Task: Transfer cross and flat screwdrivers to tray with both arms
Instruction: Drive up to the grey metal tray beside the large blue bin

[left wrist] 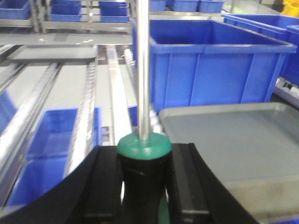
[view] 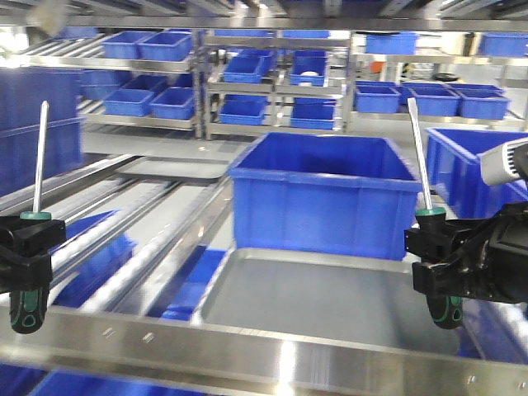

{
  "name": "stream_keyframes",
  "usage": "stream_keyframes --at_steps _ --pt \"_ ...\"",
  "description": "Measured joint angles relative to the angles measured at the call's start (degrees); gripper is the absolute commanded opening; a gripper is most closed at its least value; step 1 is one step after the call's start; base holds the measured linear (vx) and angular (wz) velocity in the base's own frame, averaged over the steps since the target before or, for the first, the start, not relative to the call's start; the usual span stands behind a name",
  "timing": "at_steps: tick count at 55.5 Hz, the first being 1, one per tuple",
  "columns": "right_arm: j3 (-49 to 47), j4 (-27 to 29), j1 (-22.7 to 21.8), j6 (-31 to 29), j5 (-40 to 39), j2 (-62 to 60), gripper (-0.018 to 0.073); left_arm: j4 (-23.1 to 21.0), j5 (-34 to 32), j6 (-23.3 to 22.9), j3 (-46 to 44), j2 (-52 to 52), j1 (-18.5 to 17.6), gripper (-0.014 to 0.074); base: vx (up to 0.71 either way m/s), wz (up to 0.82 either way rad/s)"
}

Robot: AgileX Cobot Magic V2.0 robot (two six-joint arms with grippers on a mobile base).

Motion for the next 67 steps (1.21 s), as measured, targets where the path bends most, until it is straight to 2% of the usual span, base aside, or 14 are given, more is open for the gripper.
stream_keyframes --at_steps 32,67 --pt "0.00 0.00 0.00 0.00 0.00 0.00 -0.0008 0.00 0.00 0.00 0.00 0.00 0.00 -0.0003 0.23 -0.26" --pt "0.00 0.00 0.00 0.00 0.00 0.00 -0.0008 0.00 0.00 0.00 0.00 0.00 0.00 -0.0003 0.04 -0.05"
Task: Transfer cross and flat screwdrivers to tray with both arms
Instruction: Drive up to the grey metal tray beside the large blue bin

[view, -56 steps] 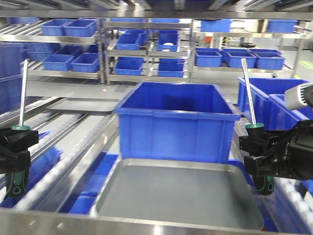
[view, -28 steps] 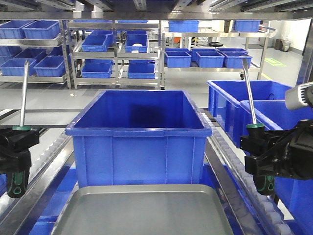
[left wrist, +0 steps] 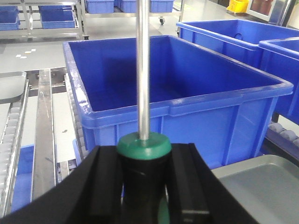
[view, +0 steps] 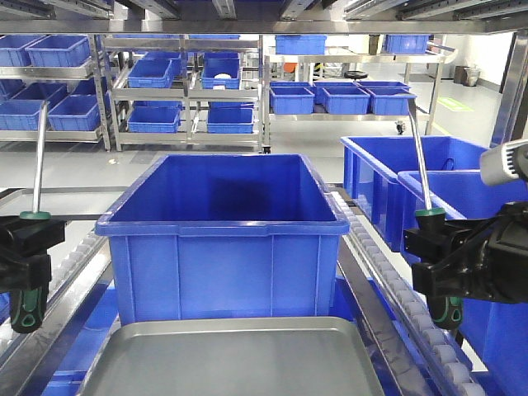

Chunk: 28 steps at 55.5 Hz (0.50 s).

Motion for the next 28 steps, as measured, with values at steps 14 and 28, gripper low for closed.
stream_keyframes --at_steps 14,28 --pt "0.00 0.00 0.00 0.00 0.00 0.00 -0.0008 0.00 0.00 0.00 0.00 0.00 0.00 -0.0003 0.00 0.00" --pt "0.00 0.30 0.00 0.00 0.00 0.06 -0.0008 -0.46 -0.25 0.00 0.00 0.00 0.00 -0.0003 0.00 0.00"
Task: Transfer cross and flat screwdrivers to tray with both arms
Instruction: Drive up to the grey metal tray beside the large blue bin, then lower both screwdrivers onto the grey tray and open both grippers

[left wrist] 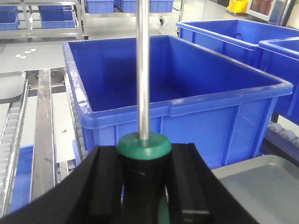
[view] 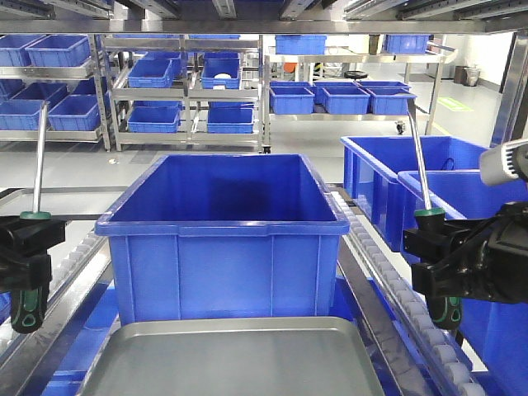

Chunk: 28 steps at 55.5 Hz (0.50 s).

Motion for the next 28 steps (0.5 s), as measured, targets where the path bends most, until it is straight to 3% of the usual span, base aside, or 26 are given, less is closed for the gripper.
stream_keyframes --at_steps 7,14,28 --pt "0.00 3.66 0.00 0.00 -0.06 1.04 -0.0008 -2.89 -1.00 0.00 0.00 1.04 -0.61 -0.0003 0.00 0.00" --pt "0.00 8.45 1.52 -1.08 -0.06 4.23 -0.0008 -6.20 -1.06 0.00 0.00 3.69 -3.41 -0.0002 0.00 0.00" --pt "0.00 11.03 10.84 -2.74 -0.17 13.52 -0.0003 -7.73 -0.64 0.00 0.00 12.55 -9.54 0.0011 0.00 0.00"
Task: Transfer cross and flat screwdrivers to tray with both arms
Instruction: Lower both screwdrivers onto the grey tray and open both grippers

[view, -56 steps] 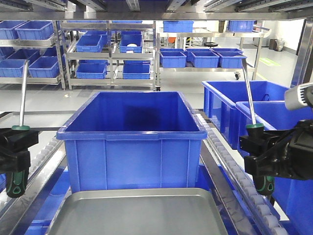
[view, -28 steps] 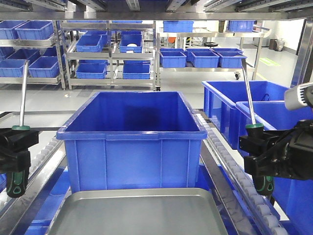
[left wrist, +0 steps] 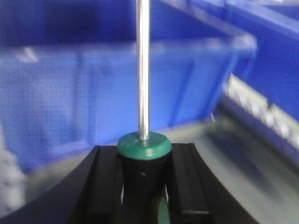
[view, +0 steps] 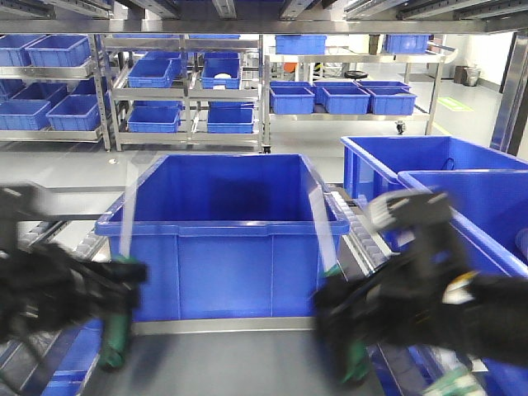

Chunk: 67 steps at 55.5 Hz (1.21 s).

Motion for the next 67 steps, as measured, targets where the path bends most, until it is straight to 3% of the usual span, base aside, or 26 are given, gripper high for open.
stream_keyframes --at_steps 8,14,28,38,46,67 --pt "0.00 0.84 1.01 0.06 0.00 4.94 0.0033 -0.87 1.69 0.00 0.00 3.77 -0.73 0.0054 0.00 0.00" --pt "0.00 1.12 1.01 0.06 0.00 7.73 0.0106 -1.04 2.14 -0.04 0.00 5.73 -0.73 0.0144 0.00 0.00" --pt "0.00 5.32 1.01 0.49 0.11 11.78 0.0447 -1.04 5.62 -0.04 0.00 8.77 -0.73 0.0441 0.00 0.00" --pt "0.00 5.72 1.01 0.25 0.05 11.84 0.0621 -1.04 6.97 -0.04 0.00 8.91 -0.73 0.0508 0.00 0.00" --pt "0.00 5.72 1.01 0.23 0.01 10.64 0.0624 -1.04 5.46 -0.04 0.00 6.77 -0.73 0.0507 0.00 0.00" --pt "0.00 3.58 1.01 -1.66 -3.60 -5.02 0.0529 -1.45 -10.52 -0.04 0.00 -8.43 -0.73 0.0507 0.00 0.00"
